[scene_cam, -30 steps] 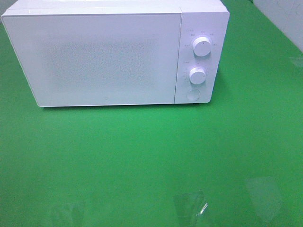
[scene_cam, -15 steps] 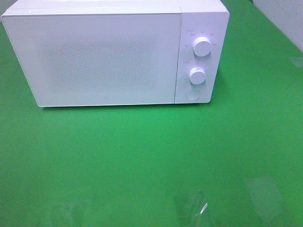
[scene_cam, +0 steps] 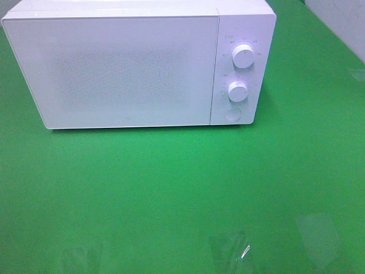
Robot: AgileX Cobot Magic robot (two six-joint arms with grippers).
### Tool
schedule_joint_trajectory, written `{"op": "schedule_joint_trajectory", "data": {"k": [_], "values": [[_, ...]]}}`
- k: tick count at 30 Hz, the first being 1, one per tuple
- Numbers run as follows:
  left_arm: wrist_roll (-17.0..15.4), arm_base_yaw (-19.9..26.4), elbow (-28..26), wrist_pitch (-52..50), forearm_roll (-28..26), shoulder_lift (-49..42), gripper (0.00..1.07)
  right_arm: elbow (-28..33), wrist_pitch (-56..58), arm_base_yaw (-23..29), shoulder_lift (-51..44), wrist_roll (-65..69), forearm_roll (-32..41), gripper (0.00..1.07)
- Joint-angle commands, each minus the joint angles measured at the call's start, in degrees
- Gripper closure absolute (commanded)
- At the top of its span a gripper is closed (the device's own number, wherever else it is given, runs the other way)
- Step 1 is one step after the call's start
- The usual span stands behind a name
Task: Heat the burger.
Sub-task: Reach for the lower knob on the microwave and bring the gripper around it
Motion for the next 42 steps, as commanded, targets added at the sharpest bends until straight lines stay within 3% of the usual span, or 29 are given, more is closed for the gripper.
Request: {"op": "schedule_joint_trajectory", "data": {"k": [1,15,22,26,42], "values": [[0.1,0.1,0.1,-0.1,-0.3,-0.8,0.05,-0.6,-3.2,-0.2,2.1,-0.6,-0.3,0.31],[0.1,0.1,0.1,-0.1,-0.3,-0.8,0.05,-0.5,-25.0,-0.2,18.7,-0.6,-0.7,0.31],[0.1,0.1,0.1,-0.1,-0.3,-0.8,0.05,-0.5,-30.6,-0.2,24.7,-0.7,-0.7,0.31],[0.1,0.1,0.1,-0.1,-0.3,-0.8,0.05,-0.5,-35.9,-0.2,31.2,-0.7,-6.3,0.31],[0.1,0.1,0.1,-0.1,-0.3,-0.8,0.05,-0.5,-55.5,-0.2,47.0,1.1,-6.3,0.31]]}}
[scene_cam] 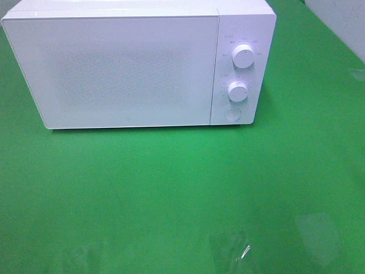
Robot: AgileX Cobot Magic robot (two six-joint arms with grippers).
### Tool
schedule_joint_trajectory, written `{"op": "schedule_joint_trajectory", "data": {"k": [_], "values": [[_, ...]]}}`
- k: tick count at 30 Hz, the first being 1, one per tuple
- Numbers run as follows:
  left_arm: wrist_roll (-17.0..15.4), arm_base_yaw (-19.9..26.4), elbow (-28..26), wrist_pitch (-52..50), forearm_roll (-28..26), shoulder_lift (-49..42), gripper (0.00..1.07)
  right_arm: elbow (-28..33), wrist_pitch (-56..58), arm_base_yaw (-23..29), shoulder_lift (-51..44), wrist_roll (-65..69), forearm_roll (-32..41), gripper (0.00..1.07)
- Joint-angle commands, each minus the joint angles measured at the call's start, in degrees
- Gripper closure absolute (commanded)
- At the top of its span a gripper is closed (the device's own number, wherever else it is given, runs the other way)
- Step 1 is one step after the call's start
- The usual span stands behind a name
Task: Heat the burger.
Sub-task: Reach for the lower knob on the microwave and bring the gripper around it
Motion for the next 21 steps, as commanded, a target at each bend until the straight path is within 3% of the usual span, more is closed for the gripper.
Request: {"op": "schedule_joint_trajectory", "data": {"k": [1,7,10,13,15,16,17,20,21], "values": [[0.1,0.1,0.1,-0.1,-0.3,-0.8,0.05,-0.5,-6.4,-0.2,4.9,0.6,-0.7,0.31],[0.1,0.1,0.1,-0.1,-0.3,-0.8,0.05,-0.3,-12.4,-0.1,10.6,-1.4,-0.6,0.31],[0.1,0.1,0.1,-0.1,-0.3,-0.8,0.05,3.4,-22.1,-0.1,12.6,-5.4,2.2,0.31],[0.1,0.1,0.1,-0.1,-0.3,-0.8,0.05,4.5,-24.4,-0.1,13.1,-6.8,3.8,0.31],[0.1,0.1,0.1,-0.1,-0.3,-0.8,0.05,8.2,-32.0,1.1,14.6,-12.5,12.7,0.31],[0.1,0.1,0.1,-0.1,-0.3,-0.8,0.05,8.2,-32.0,1.1,14.6,-12.5,12.7,0.31],[0.1,0.1,0.1,-0.1,-0.3,-0.8,0.05,9.1,-34.0,3.5,15.6,-16.3,17.9,0.31],[0.1,0.1,0.1,-0.1,-0.3,-0.8,0.05,9.7,-35.5,6.1,16.8,-20.0,22.3,0.31],[0.1,0.1,0.1,-0.1,-0.3,-0.8,0.05,10.5,-37.9,9.0,18.4,-24.2,26.8,0.31]]}}
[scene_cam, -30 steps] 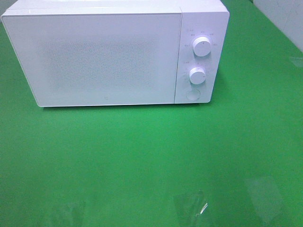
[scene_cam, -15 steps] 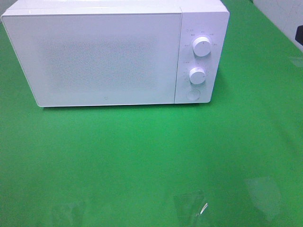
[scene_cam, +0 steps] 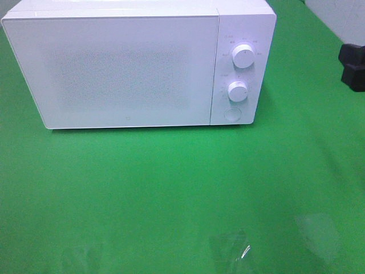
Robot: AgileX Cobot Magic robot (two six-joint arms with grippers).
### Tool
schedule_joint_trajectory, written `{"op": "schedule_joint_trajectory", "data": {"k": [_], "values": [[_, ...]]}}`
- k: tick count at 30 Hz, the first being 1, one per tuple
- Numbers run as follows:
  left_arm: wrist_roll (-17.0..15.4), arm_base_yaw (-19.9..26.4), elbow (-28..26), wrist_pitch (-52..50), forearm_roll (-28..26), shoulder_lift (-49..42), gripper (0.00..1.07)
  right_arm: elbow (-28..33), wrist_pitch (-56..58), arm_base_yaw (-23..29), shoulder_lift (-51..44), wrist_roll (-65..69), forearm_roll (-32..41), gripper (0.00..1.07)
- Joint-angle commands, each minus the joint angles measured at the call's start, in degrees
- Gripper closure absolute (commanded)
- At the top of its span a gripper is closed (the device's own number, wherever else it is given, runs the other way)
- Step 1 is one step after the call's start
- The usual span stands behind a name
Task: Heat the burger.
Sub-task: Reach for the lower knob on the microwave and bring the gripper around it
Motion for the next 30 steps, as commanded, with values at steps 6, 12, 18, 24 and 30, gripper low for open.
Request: {"op": "schedule_joint_trajectory", "data": {"k": [6,12,18,24,30], "values": [[0.1,0.1,0.1,-0.1,-0.3,-0.8,0.05,1.9,-11.7,11.0,7.0,-10.8,14.9,0.31],[0.1,0.1,0.1,-0.1,-0.3,-0.8,0.05,1.8,-22.6,20.8,14.4,-13.3,24.9,0.31],[0.1,0.1,0.1,-0.1,-0.3,-0.8,0.05,1.7,-29.0,26.4,19.4,-13.4,32.0,0.31],[0.1,0.1,0.1,-0.1,-0.3,-0.8,0.05,-0.3,-33.0,31.9,24.2,-13.3,33.3,0.31],[0.1,0.1,0.1,-0.1,-0.3,-0.8,0.05,-3.6,-35.6,35.1,29.3,-13.5,35.0,0.31]]}}
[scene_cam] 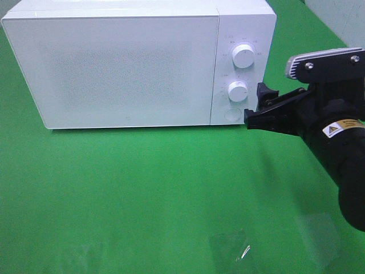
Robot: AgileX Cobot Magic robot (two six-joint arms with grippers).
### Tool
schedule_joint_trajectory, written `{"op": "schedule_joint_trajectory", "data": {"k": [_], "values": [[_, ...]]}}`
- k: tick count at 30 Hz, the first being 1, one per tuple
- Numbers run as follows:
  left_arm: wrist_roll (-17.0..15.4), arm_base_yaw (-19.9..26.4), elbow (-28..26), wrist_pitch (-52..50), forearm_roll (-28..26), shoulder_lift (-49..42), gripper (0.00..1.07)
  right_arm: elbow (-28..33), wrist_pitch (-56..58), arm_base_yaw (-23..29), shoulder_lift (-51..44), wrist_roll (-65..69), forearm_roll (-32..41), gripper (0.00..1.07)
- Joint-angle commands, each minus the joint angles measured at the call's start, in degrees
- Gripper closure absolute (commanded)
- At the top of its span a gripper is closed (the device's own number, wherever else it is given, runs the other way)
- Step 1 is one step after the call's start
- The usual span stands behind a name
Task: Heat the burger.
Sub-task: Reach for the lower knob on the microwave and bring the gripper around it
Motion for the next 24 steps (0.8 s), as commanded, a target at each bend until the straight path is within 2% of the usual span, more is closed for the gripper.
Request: {"op": "schedule_joint_trajectory", "data": {"k": [1,9,16,24], "values": [[0.1,0.1,0.1,-0.1,-0.3,-0.8,0.05,-3.0,-2.6,1.9,3.8,-0.9,0.4,0.31],[0.1,0.1,0.1,-0.1,-0.3,-0.8,0.05,-7.3,-5.2,1.9,10.5,-0.2,0.7,0.31],[0.1,0.1,0.1,-0.1,-0.3,-0.8,0.05,-9.2,-4.8,1.7,12.0,2.4,0.7,0.31],[0.1,0.1,0.1,-0.1,-0.2,-0.2,0.05,-14.0,-4.4,0.3,17.4,2.5,-0.1,0.31]]}}
